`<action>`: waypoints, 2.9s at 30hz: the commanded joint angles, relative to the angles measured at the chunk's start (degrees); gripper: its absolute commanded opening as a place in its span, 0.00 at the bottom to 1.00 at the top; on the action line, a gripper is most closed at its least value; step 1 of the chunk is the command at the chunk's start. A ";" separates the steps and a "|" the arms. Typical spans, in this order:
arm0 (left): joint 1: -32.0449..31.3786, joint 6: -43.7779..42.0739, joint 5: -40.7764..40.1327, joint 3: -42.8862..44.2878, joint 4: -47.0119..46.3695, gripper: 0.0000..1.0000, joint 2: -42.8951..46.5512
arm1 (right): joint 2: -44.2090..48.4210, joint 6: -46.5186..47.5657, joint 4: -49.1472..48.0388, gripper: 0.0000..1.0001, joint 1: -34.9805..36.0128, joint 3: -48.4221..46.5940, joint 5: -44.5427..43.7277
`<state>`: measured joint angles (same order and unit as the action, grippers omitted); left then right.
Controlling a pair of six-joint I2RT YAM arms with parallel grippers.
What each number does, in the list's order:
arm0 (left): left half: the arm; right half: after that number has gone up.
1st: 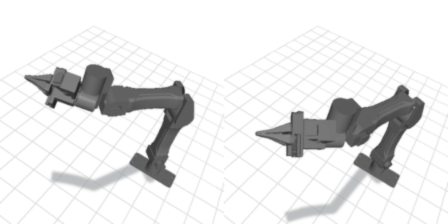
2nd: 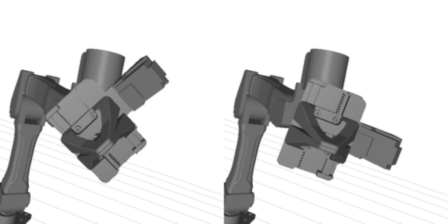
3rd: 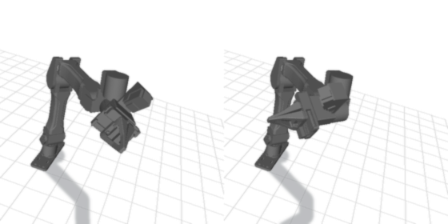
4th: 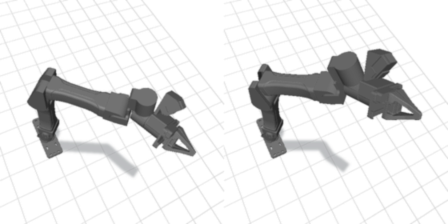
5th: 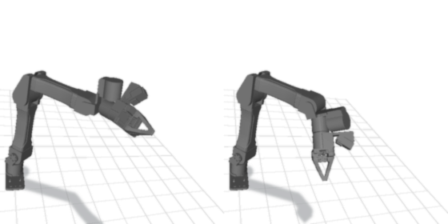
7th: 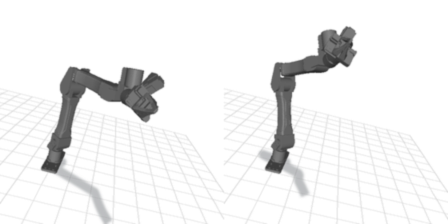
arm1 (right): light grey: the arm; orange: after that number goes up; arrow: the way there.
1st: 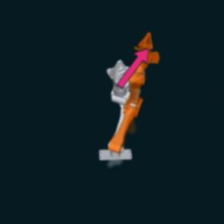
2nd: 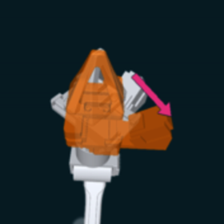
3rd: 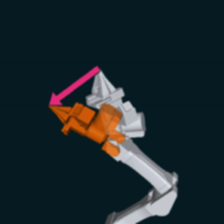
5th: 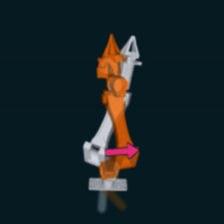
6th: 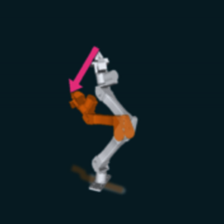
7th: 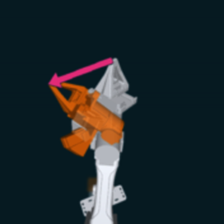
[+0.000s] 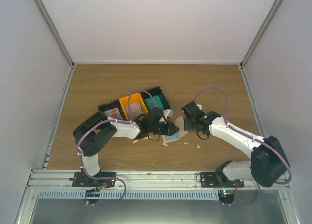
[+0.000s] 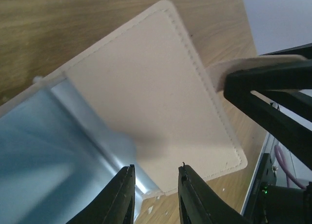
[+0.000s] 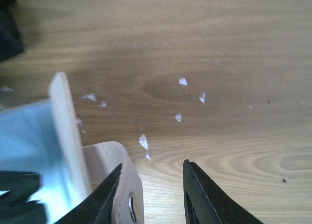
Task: Put the credit cards into the card holder
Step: Open the card holder at the center of the board, then pick up the credit card from the storage box.
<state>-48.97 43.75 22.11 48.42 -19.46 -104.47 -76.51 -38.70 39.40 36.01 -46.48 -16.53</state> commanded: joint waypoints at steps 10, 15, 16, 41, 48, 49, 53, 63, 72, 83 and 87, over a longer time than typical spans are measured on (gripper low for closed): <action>0.37 -2.48 0.88 6.83 0.96 0.23 -5.37 | 9.58 3.41 -1.58 0.26 -0.91 -4.29 12.00; 0.37 -2.58 -0.53 8.53 3.71 0.22 -6.64 | 9.08 4.25 -4.15 0.12 -1.01 -2.66 17.01; 0.37 -2.48 -0.97 9.17 4.71 0.22 -6.95 | 8.75 4.60 -5.13 0.10 -0.95 -2.03 18.66; 0.58 1.74 -11.38 -5.04 6.49 0.26 7.53 | -7.20 6.00 -15.41 0.33 -1.93 6.42 16.64; 1.04 2.53 -9.67 -7.53 3.53 0.26 8.60 | -7.25 4.57 -16.04 0.50 0.47 7.77 16.32; 1.07 2.51 -9.42 -7.49 3.37 0.24 8.32 | -7.25 4.36 -16.16 0.51 0.99 7.80 16.30; 1.07 2.61 -9.19 -7.59 3.03 0.19 7.15 | -7.79 3.46 -16.16 0.51 2.31 7.83 16.10; 1.12 1.94 -10.81 -7.57 4.34 0.10 5.43 | -10.19 -0.45 -14.06 0.44 4.57 8.68 10.27; 1.15 2.31 -12.78 -6.19 8.81 0.08 2.79 | -9.38 -5.81 -11.91 0.44 5.08 8.25 7.33; 1.16 -8.65 -7.74 1.19 11.84 0.24 6.46 | 5.04 -3.96 -11.88 0.48 5.04 4.75 7.36; 1.77 -13.17 -10.14 5.19 18.60 0.35 9.45 | 4.69 -0.96 -12.87 0.49 5.03 2.31 13.21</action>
<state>-48.10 37.08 13.65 49.50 -6.02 -99.44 -71.66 -42.78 28.23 40.86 -41.50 -8.03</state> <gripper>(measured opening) 0.307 0.486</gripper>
